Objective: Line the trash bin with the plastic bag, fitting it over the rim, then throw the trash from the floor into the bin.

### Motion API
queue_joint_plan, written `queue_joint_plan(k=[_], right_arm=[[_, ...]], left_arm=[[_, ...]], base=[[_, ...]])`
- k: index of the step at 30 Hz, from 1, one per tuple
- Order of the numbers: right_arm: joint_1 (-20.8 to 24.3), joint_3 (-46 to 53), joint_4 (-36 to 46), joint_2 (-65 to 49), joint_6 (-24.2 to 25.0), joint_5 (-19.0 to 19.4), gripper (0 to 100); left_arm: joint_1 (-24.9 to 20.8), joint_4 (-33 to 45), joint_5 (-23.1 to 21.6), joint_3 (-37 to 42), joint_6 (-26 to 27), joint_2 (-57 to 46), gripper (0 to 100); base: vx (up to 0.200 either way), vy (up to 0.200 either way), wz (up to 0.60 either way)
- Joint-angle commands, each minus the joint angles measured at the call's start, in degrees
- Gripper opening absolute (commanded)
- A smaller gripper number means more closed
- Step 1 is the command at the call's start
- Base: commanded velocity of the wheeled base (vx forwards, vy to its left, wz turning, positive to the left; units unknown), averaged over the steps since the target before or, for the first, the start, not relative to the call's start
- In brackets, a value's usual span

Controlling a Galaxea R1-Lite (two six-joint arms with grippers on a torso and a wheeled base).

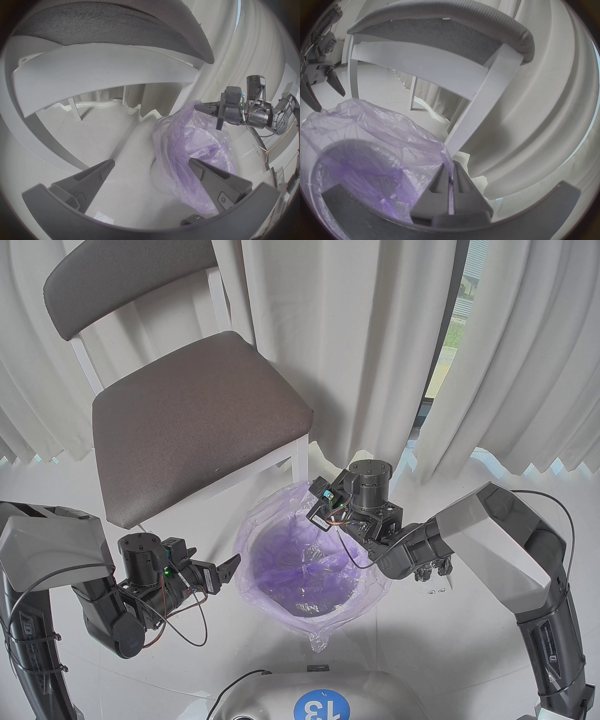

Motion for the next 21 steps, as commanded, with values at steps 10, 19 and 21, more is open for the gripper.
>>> queue_joint_plan(k=[10,19,21], right_arm=[[1.62,-1.42,0.19,2.20,3.25,0.18,0],[1.62,-2.12,0.45,2.11,4.92,0.35,100],[1.62,-1.42,0.89,0.79,5.89,0.27,100]], left_arm=[[-0.11,-0.04,0.06,-0.23,-0.10,0.16,100],[-0.55,-2.68,0.32,-0.93,-0.36,1.83,100],[-1.08,-2.68,0.41,-0.93,-0.63,1.65,100]], base=[[0.000,0.000,0.00],[0.000,0.000,0.00],[0.000,0.000,0.00]])
